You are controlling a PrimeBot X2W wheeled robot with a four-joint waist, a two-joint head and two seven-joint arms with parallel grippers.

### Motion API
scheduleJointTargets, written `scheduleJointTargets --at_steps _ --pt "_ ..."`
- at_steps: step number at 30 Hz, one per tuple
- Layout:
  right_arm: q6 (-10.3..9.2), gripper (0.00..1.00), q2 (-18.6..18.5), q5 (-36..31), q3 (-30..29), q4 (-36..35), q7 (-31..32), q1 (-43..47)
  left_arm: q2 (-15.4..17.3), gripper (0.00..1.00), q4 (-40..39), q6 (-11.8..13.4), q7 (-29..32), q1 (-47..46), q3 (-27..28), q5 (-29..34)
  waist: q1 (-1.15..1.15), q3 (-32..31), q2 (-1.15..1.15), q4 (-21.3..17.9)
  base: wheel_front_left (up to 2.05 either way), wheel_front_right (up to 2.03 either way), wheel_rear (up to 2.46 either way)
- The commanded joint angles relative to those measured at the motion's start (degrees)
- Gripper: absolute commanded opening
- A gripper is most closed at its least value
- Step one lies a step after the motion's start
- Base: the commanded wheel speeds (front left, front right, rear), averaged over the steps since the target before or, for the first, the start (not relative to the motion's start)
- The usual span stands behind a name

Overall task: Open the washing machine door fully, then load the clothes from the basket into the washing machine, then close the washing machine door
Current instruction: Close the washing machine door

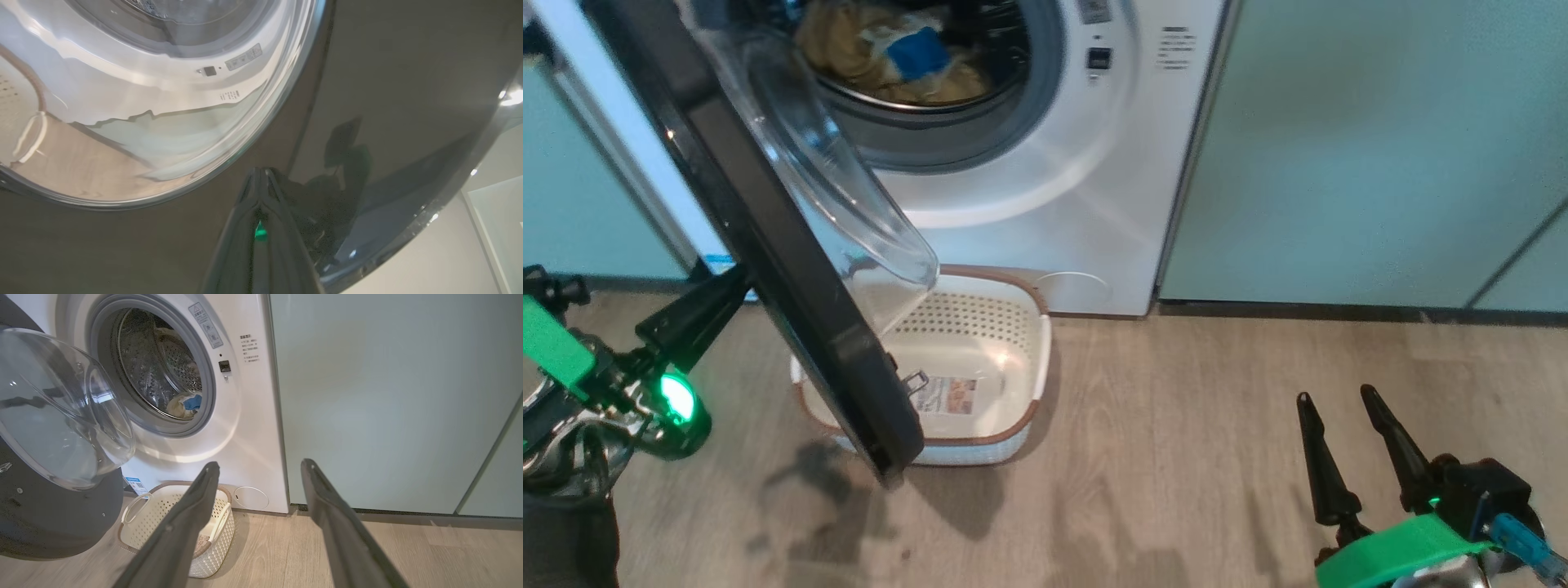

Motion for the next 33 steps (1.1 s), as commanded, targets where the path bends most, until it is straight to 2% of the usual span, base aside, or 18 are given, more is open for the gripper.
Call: scheduleJointTargets --at_steps 1,11,19,26,33 --pt "-0.16 1.00 0.14 0.46 1.15 -1.57 -0.82 -2.48 1.69 0.00 -2.15 0.09 -0.08 -2.96 1.77 0.46 0.00 -0.08 0.00 -1.98 0.00 0.00 0.00" --pt "-0.16 1.00 0.14 1.25 1.51 -0.79 -1.72 -2.98 0.93 0.00 1.35 -0.83 -3.33 -7.13 1.09 2.58 0.00 0.59 0.00 -7.84 0.00 0.00 0.00" --pt "-0.16 1.00 0.15 1.36 1.68 -0.35 -2.13 -4.29 0.97 0.00 6.81 -2.92 -7.02 -12.20 1.32 4.35 0.00 1.76 0.00 -11.10 0.00 0.00 0.00" --pt "-0.16 1.00 0.15 1.62 1.63 0.03 -2.52 -4.99 1.22 0.00 10.08 -4.67 -9.05 -14.71 1.87 5.17 0.00 2.64 0.00 -12.54 0.00 0.00 0.00" --pt "-0.16 1.00 0.15 1.72 0.80 0.07 -2.92 -4.95 1.31 0.00 10.97 -5.91 -9.32 -14.43 1.77 5.93 0.00 3.15 0.00 -11.82 0.00 0.00 0.00"
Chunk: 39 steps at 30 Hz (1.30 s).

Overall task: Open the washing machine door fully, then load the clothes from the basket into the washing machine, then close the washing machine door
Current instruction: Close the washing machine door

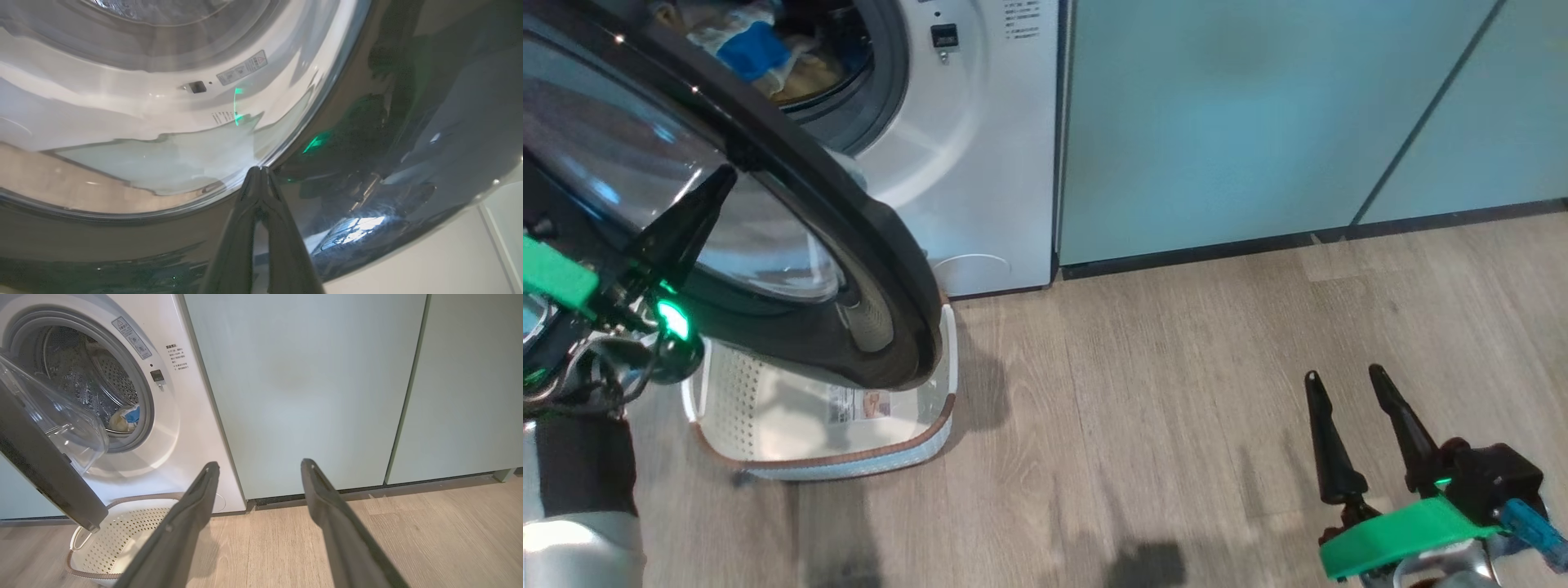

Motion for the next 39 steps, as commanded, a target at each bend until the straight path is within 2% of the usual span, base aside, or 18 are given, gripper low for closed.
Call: scheduleJointTargets --at_steps 1,8,9,10,11,21,24,27,32,33,39 --pt "-0.16 1.00 0.09 0.20 0.67 -1.62 -0.88 -2.58 2.30 0.00 -1.88 -0.80 -0.14 -2.03 1.76 0.48 -0.01 0.16 0.00 0.47 0.00 0.00 0.00" --pt "-0.16 1.00 0.09 -0.15 -0.78 -1.59 -1.19 -2.80 1.68 0.00 -4.23 -1.80 -5.33 -0.01 2.69 4.18 -0.01 0.26 0.00 3.21 0.00 0.00 0.00" --pt "-0.16 1.00 0.09 -0.22 -0.99 -1.57 -1.22 -2.80 1.18 0.20 -4.79 -1.89 -6.20 0.15 3.13 4.12 -0.01 0.15 0.00 3.56 0.00 0.00 0.00" --pt "-0.16 1.00 0.09 -0.29 -1.12 -1.57 -1.24 -2.80 0.71 0.54 -5.36 -1.97 -7.00 0.45 3.63 4.03 -0.01 0.04 0.00 3.83 0.00 0.00 0.00" --pt "-0.16 1.00 0.09 -0.36 -1.25 -1.60 -1.27 -2.79 0.47 1.00 -5.97 -2.03 -7.94 0.93 3.99 4.47 -0.01 -0.06 0.00 4.12 0.00 0.00 0.00" --pt "-0.16 1.00 0.09 -0.71 -2.01 -1.71 -1.42 -2.26 -3.69 1.00 -12.61 -2.34 -15.26 5.31 6.43 6.94 -0.01 -0.90 0.00 6.14 0.00 0.00 0.00" --pt "-0.16 1.00 0.09 -0.84 -2.13 -1.65 -1.43 -2.06 -4.26 1.00 -15.80 -2.40 -17.90 6.68 6.33 9.60 -0.01 -1.29 0.00 6.53 0.00 0.00 0.00" --pt "-0.16 1.00 0.09 -1.02 -2.20 -1.60 -1.40 -1.88 -3.98 1.00 -19.89 -2.44 -22.33 8.82 5.09 16.14 -0.01 -1.74 0.00 6.83 0.00 0.00 0.00" --pt "-0.16 1.00 0.09 -1.41 -2.43 -1.92 -1.12 -1.36 -3.26 1.00 -26.07 -2.46 -31.92 13.22 1.53 31.34 -0.01 -2.50 0.00 7.51 0.00 0.00 0.00" --pt "-0.16 1.00 0.09 -1.41 -2.43 -1.92 -1.12 -1.36 -3.26 1.00 -26.07 -2.46 -31.92 13.22 1.53 31.34 -0.01 -2.50 0.00 7.51 0.00 0.00 0.00" --pt "-0.16 1.00 0.09 -1.76 -2.26 -2.10 -0.65 -0.68 -1.84 1.00 -30.63 -1.59 -41.44 19.89 -3.65 52.52 -0.01 -3.64 0.00 8.05 0.00 0.00 0.00"
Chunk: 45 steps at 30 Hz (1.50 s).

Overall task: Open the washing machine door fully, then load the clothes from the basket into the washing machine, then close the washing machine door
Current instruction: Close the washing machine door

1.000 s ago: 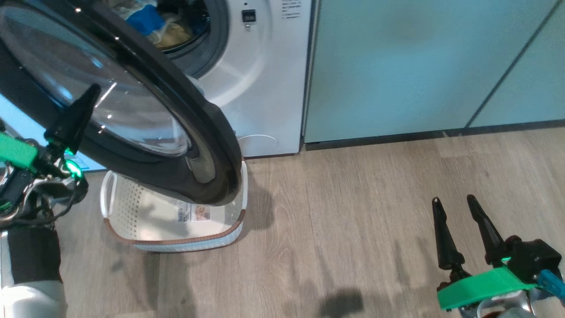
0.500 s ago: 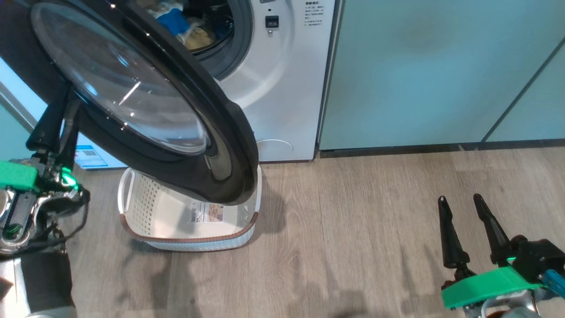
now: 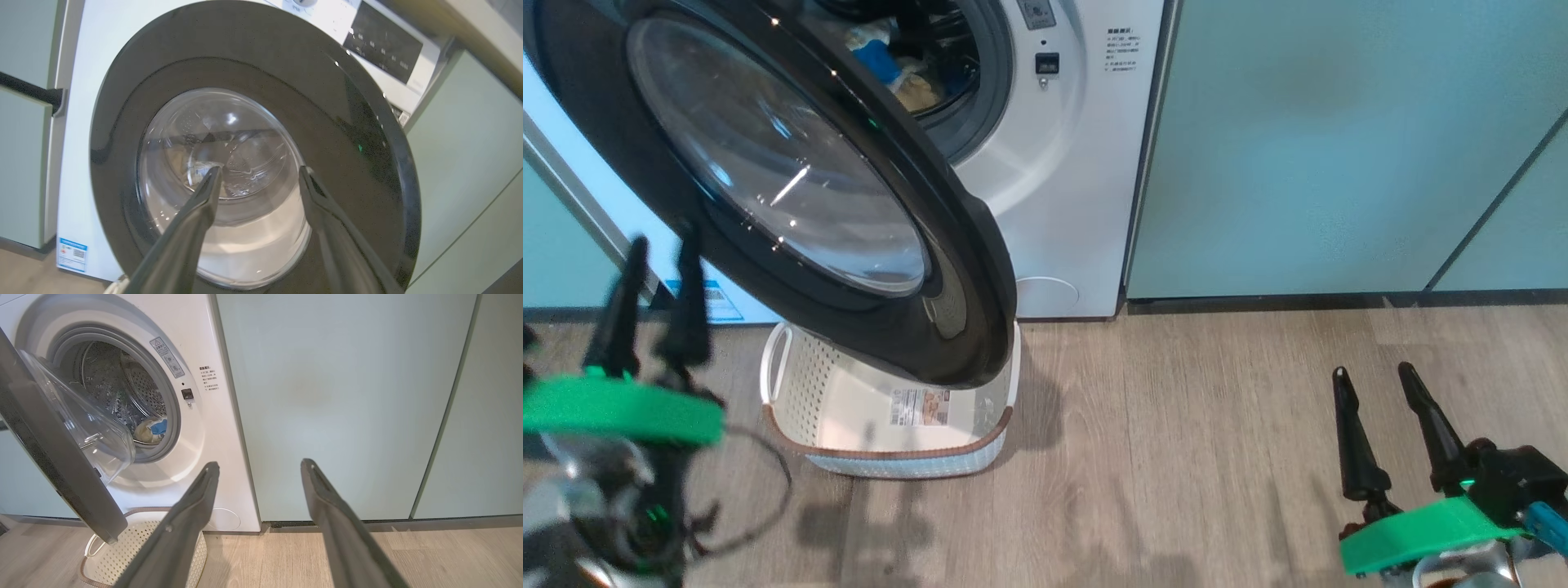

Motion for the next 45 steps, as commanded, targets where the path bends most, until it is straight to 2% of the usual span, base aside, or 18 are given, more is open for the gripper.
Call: scheduleJointTargets --at_steps 1,5,14,21,36,37,38,39,40,45 --pt "-0.16 1.00 0.02 -0.37 1.34 -2.06 0.05 -0.73 1.85 1.00 -3.32 1.11 -2.61 1.57 -0.37 6.65 0.00 -0.60 0.00 0.10 0.00 0.00 0.00" --pt "-0.16 1.00 0.02 -0.48 1.71 -2.26 0.39 -0.01 1.21 1.00 -4.26 3.21 -5.74 6.85 -2.55 14.45 0.00 -1.27 0.00 0.18 0.00 0.00 0.00" --pt "-0.16 1.00 0.02 -0.74 1.92 -2.77 1.37 2.02 -0.36 1.00 -5.49 6.51 -7.92 15.42 -5.90 23.04 0.00 -2.22 0.00 0.88 0.00 0.00 0.00" --pt "-0.16 1.00 0.02 -0.45 2.07 -3.19 1.98 2.92 -1.50 1.00 -5.00 7.91 -8.09 17.20 -7.20 24.36 0.00 -2.88 0.00 1.06 0.00 0.00 0.00" --pt "-0.16 1.00 0.02 0.07 1.87 -3.62 1.84 3.26 -1.60 1.00 -4.50 8.78 -8.42 17.19 -8.43 24.87 0.00 -2.81 0.00 0.27 0.00 0.00 0.00" --pt "-0.16 0.86 0.02 0.20 1.77 -3.63 1.77 3.25 -1.59 1.00 -4.46 8.85 -8.47 17.20 -8.47 24.91 0.00 -2.79 0.00 0.19 0.00 0.00 0.00" --pt "-0.16 0.86 0.02 0.20 1.77 -3.63 1.77 3.25 -1.59 1.00 -4.46 8.85 -8.47 17.20 -8.47 24.91 0.00 -2.79 0.00 0.19 0.00 0.00 0.00" --pt "-0.16 0.04 0.02 0.33 1.76 -3.66 1.71 3.24 -1.60 1.00 -4.47 8.90 -8.55 17.18 -8.52 24.92 0.00 -2.72 0.00 0.15 0.00 0.00 0.00" --pt "-0.16 0.00 0.02 0.44 1.84 -3.69 1.65 3.23 -1.60 1.00 -4.47 8.95 -8.62 17.14 -8.58 24.94 0.00 -2.69 0.00 0.14 0.00 0.00 0.00" --pt "-0.16 0.00 0.02 0.46 2.08 -3.78 1.48 3.14 -1.31 1.00 -4.46 9.39 -8.90 16.85 -8.90 25.63 0.00 -2.44 0.00 0.16 0.00 0.00 0.00"
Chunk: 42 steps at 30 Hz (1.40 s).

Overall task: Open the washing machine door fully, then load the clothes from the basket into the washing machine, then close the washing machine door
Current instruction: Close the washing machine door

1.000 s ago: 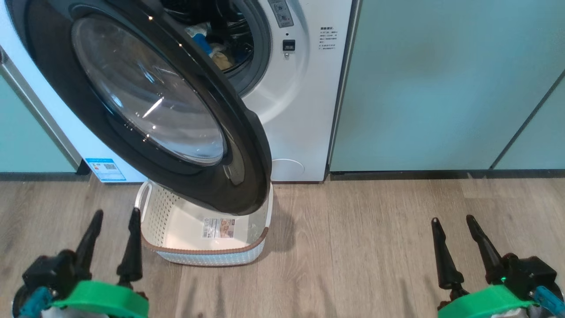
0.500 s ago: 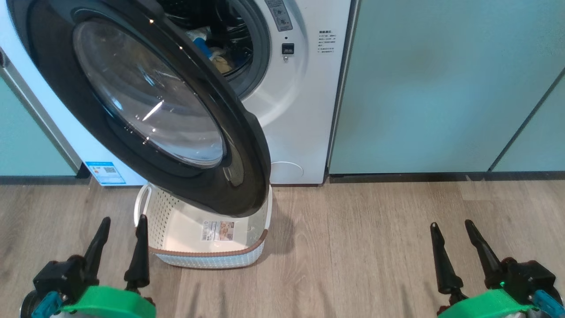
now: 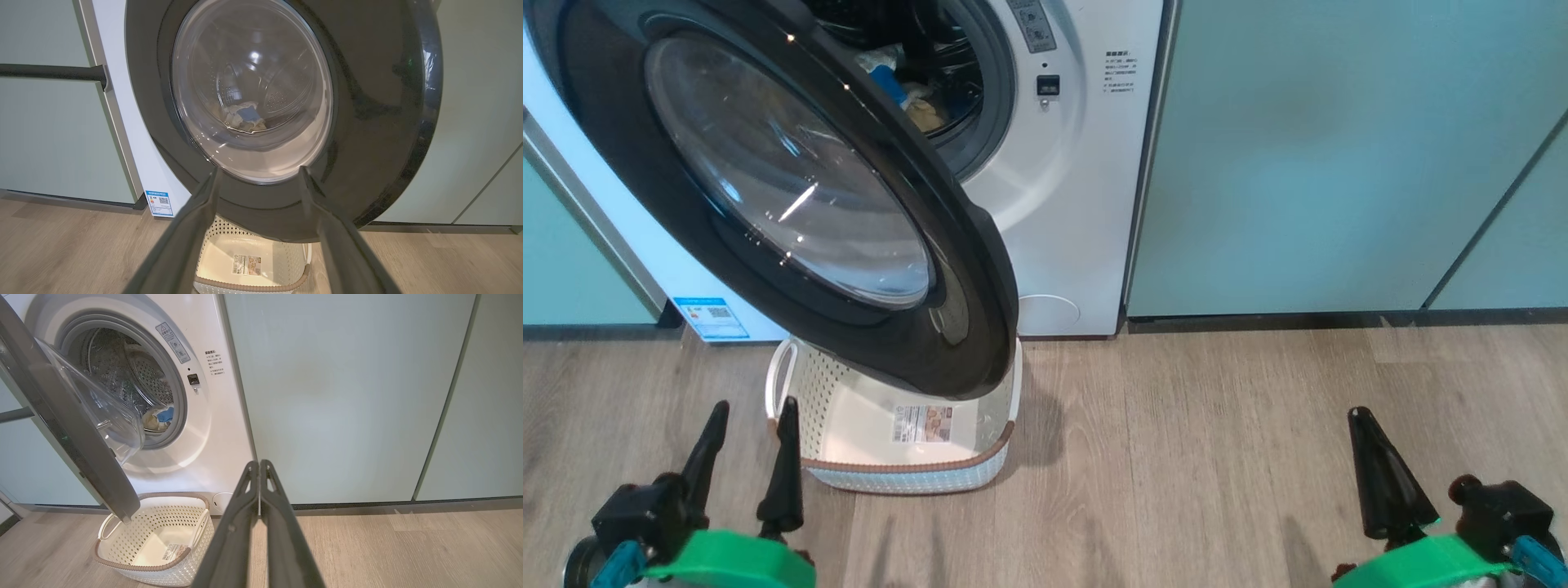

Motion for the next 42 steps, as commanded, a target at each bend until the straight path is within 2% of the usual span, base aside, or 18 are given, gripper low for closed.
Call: scheduleJointTargets --at_steps 1,11,24,32,37,42 --pt "-0.16 0.00 -0.04 0.18 1.31 -1.99 -0.41 -1.62 0.45 1.00 -1.74 0.40 -0.40 -2.43 1.67 0.46 0.00 0.07 0.00 0.06 0.00 0.00 0.00" --pt "-0.16 0.00 -0.04 0.18 2.88 -0.52 -0.23 -3.55 0.82 1.00 -1.31 0.43 -0.44 -3.84 0.77 0.46 0.00 0.86 0.00 3.12 0.00 0.00 0.00" --pt "-0.16 0.00 -0.04 2.57 6.81 10.70 -2.12 -14.83 0.96 1.00 1.13 -0.59 -1.10 -7.71 -3.07 1.44 0.00 1.38 0.00 16.42 0.00 0.00 0.00" --pt "-0.16 0.00 -0.04 3.97 7.57 17.33 -2.99 -22.90 0.58 1.00 2.31 -0.98 -1.80 -8.09 -4.76 1.44 0.00 0.57 0.00 22.50 0.00 0.00 0.00" --pt "-0.16 0.00 -0.04 4.38 6.81 15.61 -3.05 -25.91 0.63 1.00 2.42 -0.89 -2.00 -8.22 -5.04 1.43 0.00 0.36 0.00 23.85 0.00 0.00 0.00" --pt "-0.16 0.00 -0.04 3.29 5.66 8.65 -3.07 -28.90 0.73 1.00 2.20 -0.67 -2.23 -8.25 -5.24 1.45 0.00 0.02 0.00 24.21 0.00 0.00 0.00"
